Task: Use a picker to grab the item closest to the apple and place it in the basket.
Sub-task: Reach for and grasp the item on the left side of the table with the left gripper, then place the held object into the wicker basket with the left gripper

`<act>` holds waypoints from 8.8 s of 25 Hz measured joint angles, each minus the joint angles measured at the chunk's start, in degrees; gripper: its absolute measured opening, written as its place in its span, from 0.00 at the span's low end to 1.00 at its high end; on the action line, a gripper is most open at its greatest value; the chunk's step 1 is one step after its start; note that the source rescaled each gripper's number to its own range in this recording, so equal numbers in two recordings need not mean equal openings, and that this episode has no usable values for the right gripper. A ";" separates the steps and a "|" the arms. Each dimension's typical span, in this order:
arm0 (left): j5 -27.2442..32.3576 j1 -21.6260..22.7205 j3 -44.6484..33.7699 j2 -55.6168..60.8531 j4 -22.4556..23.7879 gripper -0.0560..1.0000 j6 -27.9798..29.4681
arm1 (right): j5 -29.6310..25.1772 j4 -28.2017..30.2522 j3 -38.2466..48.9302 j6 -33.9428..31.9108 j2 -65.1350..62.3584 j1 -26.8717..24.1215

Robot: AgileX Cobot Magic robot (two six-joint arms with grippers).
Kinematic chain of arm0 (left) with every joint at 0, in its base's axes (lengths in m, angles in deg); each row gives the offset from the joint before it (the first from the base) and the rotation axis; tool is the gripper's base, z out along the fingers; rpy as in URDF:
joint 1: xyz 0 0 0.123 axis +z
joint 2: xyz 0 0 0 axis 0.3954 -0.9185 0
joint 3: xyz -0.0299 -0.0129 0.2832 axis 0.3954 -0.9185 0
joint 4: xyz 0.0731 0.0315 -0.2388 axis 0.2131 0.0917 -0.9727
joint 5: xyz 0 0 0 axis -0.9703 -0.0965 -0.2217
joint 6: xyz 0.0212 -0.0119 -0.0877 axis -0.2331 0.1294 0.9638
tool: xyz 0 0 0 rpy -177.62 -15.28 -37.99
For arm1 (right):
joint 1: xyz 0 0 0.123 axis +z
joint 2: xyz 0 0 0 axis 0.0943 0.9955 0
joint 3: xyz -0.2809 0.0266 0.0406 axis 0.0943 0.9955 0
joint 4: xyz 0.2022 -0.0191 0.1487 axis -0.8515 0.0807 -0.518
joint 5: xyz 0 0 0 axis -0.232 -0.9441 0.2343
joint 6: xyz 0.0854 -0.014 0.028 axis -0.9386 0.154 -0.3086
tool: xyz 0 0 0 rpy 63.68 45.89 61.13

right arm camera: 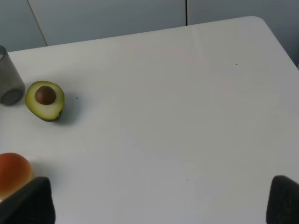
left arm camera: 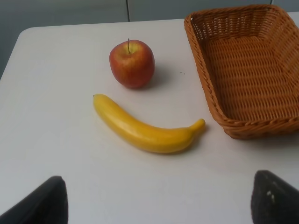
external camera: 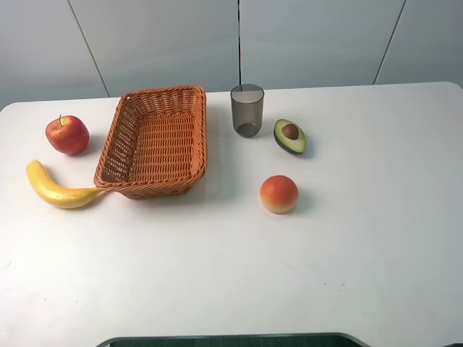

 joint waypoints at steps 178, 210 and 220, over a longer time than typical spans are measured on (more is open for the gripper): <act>-23.58 6.61 9.86 -79.62 -15.62 0.08 13.41 | 0.00 0.00 0.00 0.00 0.00 0.00; -37.74 -18.21 25.67 -89.67 -33.88 0.07 -11.81 | 0.00 0.00 0.00 0.00 0.00 0.00; -40.80 -18.31 38.57 -103.53 -26.92 0.07 -14.27 | 0.00 0.00 0.00 0.00 0.00 0.00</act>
